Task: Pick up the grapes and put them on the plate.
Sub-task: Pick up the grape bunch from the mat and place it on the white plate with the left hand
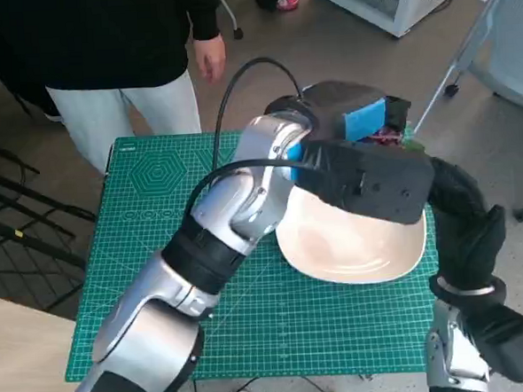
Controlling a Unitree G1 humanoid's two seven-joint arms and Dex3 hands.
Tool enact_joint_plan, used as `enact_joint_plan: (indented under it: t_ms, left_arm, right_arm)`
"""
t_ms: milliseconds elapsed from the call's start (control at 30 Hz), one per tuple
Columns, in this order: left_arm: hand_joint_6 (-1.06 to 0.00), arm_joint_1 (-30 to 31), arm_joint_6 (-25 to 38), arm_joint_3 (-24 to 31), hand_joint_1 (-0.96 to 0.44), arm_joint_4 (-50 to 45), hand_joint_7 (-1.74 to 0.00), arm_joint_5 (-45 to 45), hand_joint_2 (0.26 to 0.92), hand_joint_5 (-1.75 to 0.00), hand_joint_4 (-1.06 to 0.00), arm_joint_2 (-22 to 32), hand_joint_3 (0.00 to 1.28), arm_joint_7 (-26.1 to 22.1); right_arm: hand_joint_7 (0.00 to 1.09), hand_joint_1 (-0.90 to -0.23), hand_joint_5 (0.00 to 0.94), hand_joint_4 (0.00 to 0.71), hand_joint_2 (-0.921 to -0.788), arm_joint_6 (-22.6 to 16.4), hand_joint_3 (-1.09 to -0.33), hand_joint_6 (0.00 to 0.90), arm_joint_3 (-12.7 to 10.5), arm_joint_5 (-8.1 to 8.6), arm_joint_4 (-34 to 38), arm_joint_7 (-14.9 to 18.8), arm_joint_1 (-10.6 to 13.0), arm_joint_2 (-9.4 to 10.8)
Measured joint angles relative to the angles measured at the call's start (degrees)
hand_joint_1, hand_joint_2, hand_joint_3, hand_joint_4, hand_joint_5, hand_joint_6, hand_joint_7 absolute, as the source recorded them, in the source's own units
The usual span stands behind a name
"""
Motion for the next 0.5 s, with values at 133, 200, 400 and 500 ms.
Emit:
enact_joint_plan:
  t_ms: [133, 200, 400, 500]
  left_arm:
    - [-0.30, 0.01, 0.82, 0.17, 0.32, 0.70, -0.23, -0.67, 0.809, -1.37, -0.58, -0.36, 0.36, -0.13]
    - [-0.26, 0.01, 1.53, 0.17, 0.20, 0.89, -0.11, -0.66, 0.809, -1.32, -0.55, -0.51, 0.29, -0.12]
    - [-0.17, 0.10, 3.08, -1.41, -0.42, 0.88, -0.02, 1.10, 0.866, -0.30, -0.24, -0.43, 0.05, 0.57]
    - [-0.15, 0.42, 3.45, -2.41, -0.52, 0.09, 0.00, 2.38, 0.890, -0.10, -0.10, -0.14, 0.03, 1.22]
  right_arm:
    - [0.25, -0.644, 0.000, 0.312, -0.921, 0.10, -0.743, 0.111, 0.00, 0.10, 0.00, -0.04, 0.00, 0.00]
    - [0.25, -0.646, 0.000, 0.313, -0.921, 0.18, -0.743, 0.110, 0.03, 0.17, 0.00, -0.04, 0.00, 0.00]
    - [0.25, -0.651, 0.001, 0.314, -0.921, 0.24, -0.741, 0.108, 0.17, 0.37, 0.26, -0.01, -0.09, 0.04]
    - [0.25, -0.653, 0.002, 0.315, -0.921, 0.25, -0.738, 0.108, 0.24, 0.47, 0.71, 0.01, -0.27, 0.08]
